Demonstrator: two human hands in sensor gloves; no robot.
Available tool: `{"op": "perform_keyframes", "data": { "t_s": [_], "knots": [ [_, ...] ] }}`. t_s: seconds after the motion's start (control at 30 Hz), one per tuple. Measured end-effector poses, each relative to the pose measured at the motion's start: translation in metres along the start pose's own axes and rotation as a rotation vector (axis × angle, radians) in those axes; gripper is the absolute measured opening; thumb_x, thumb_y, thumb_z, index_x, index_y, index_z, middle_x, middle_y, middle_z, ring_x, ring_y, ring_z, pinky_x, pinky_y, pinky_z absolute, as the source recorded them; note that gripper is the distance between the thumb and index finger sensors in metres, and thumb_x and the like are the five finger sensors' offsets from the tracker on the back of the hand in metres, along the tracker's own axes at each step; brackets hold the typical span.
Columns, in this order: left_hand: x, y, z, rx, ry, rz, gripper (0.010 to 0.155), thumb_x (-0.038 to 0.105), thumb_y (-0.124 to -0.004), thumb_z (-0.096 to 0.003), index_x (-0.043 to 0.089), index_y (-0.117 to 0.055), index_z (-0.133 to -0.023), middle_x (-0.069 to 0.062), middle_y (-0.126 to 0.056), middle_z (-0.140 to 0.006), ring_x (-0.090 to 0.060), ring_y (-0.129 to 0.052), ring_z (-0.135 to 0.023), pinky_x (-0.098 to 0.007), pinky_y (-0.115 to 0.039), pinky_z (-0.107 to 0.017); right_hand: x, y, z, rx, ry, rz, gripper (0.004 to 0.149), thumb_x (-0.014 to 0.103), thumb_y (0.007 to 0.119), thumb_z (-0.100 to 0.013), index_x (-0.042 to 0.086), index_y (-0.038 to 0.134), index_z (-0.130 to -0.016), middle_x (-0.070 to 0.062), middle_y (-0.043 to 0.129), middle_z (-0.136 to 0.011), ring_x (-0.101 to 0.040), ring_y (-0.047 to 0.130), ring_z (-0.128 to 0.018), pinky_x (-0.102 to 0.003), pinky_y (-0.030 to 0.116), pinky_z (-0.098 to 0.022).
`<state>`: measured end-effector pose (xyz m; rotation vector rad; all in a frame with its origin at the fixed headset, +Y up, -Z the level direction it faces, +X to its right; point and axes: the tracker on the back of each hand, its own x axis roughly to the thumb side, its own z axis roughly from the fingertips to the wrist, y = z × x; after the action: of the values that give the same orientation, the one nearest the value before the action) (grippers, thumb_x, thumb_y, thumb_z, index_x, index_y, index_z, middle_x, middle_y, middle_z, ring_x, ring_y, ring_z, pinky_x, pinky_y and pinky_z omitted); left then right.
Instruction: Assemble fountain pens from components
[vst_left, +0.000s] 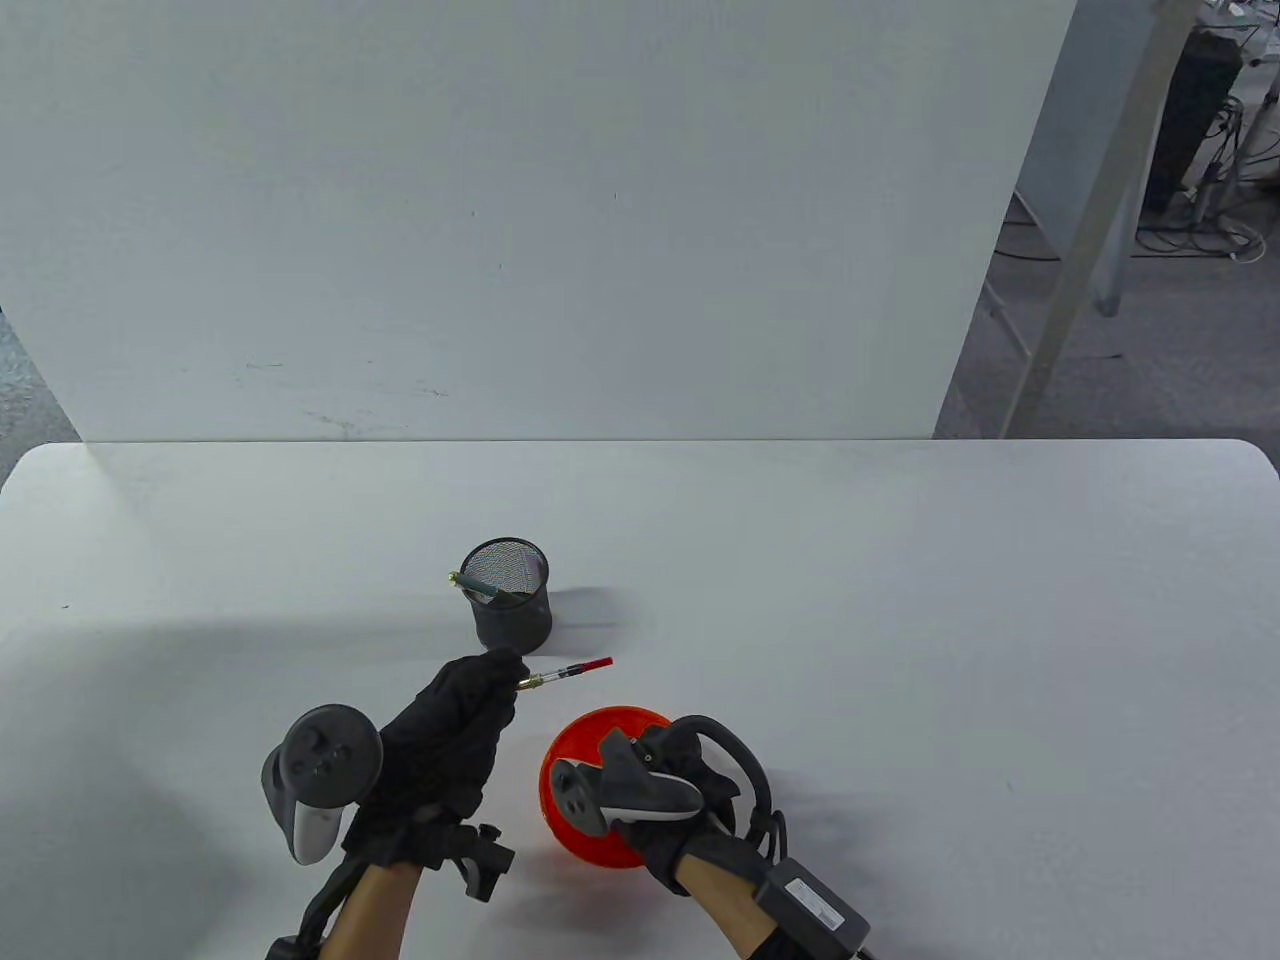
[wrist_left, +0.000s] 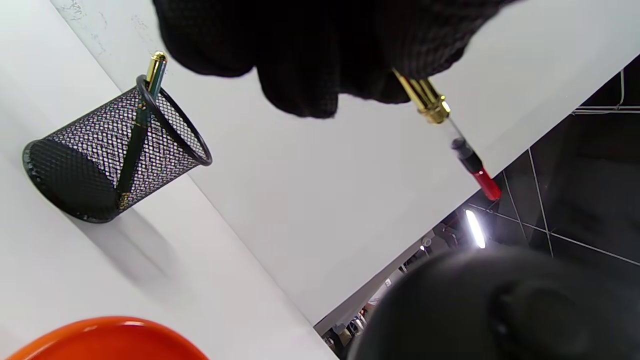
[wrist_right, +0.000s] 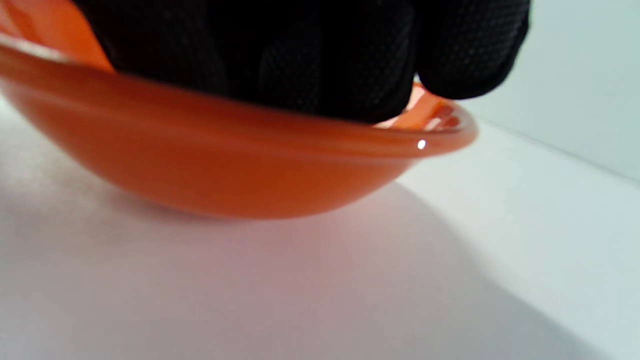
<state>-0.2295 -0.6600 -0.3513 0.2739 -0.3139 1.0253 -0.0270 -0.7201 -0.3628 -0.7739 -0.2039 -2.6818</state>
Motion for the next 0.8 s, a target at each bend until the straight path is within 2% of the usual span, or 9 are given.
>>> {"op": "perform_keyframes", "data": {
  "t_s": [0.07,0.37,0.43,0.57,0.67,0.8],
  "knots": [
    [0.000,0.001,0.000,0.004,-0.001,0.001,0.044,0.037,-0.071,-0.0578,0.028,-0.074,-0.101,-0.006,-0.081,-0.093,-0.022,-0.093,-0.070,-0.048,-0.079,-0.058,0.004,0.002,0.000,0.044,-0.014,0.033,0.049,0.045,0.083,-0.052,0.014,0.087,-0.089,-0.007,0.089,-0.073,-0.030,0.085,-0.066,-0.057,0.073,-0.057],
    [-0.001,0.005,0.001,0.029,0.010,0.026,0.044,0.037,-0.071,-0.0579,0.028,-0.074,-0.101,-0.006,-0.080,-0.094,-0.023,-0.093,-0.070,-0.049,-0.079,-0.058,0.003,-0.002,0.004,0.062,-0.023,0.003,0.049,0.042,0.083,-0.052,0.008,0.086,-0.088,-0.010,0.088,-0.071,-0.032,0.083,-0.066,-0.059,0.070,-0.058],
    [-0.002,0.006,0.001,0.037,0.016,0.029,0.044,0.037,-0.071,-0.0578,0.028,-0.074,-0.101,-0.006,-0.081,-0.093,-0.023,-0.093,-0.070,-0.049,-0.079,-0.058,-0.001,-0.005,0.008,0.051,-0.022,-0.015,0.048,0.044,0.079,-0.053,0.012,0.084,-0.089,-0.009,0.086,-0.073,-0.031,0.082,-0.067,-0.059,0.069,-0.059],
    [-0.003,0.007,0.001,0.055,0.027,0.046,0.044,0.037,-0.071,-0.0579,0.028,-0.073,-0.101,-0.006,-0.080,-0.093,-0.023,-0.093,-0.070,-0.049,-0.078,-0.058,-0.020,-0.028,0.031,-0.115,-0.010,-0.162,0.046,0.045,0.069,-0.056,0.017,0.077,-0.091,-0.008,0.079,-0.082,-0.033,0.077,-0.074,-0.056,0.071,-0.057],
    [-0.002,0.006,0.002,0.059,0.029,0.047,0.044,0.037,-0.071,-0.0579,0.028,-0.073,-0.101,-0.006,-0.080,-0.093,-0.023,-0.093,-0.070,-0.049,-0.078,-0.058,-0.046,-0.044,0.055,-0.226,0.035,-0.293,0.043,0.042,0.062,-0.057,0.019,0.069,-0.093,-0.010,0.073,-0.091,-0.035,0.082,-0.076,-0.052,0.078,-0.051],
    [-0.002,0.006,0.002,0.062,0.021,0.029,0.044,0.037,-0.070,-0.0578,0.028,-0.073,-0.101,-0.006,-0.080,-0.093,-0.022,-0.093,-0.071,-0.049,-0.078,-0.058,-0.078,-0.046,0.078,-0.347,0.095,-0.426,0.042,0.038,0.063,-0.057,0.019,0.069,-0.094,-0.012,0.081,-0.089,-0.019,0.101,-0.053,-0.041,0.092,-0.037]
  ]
}}
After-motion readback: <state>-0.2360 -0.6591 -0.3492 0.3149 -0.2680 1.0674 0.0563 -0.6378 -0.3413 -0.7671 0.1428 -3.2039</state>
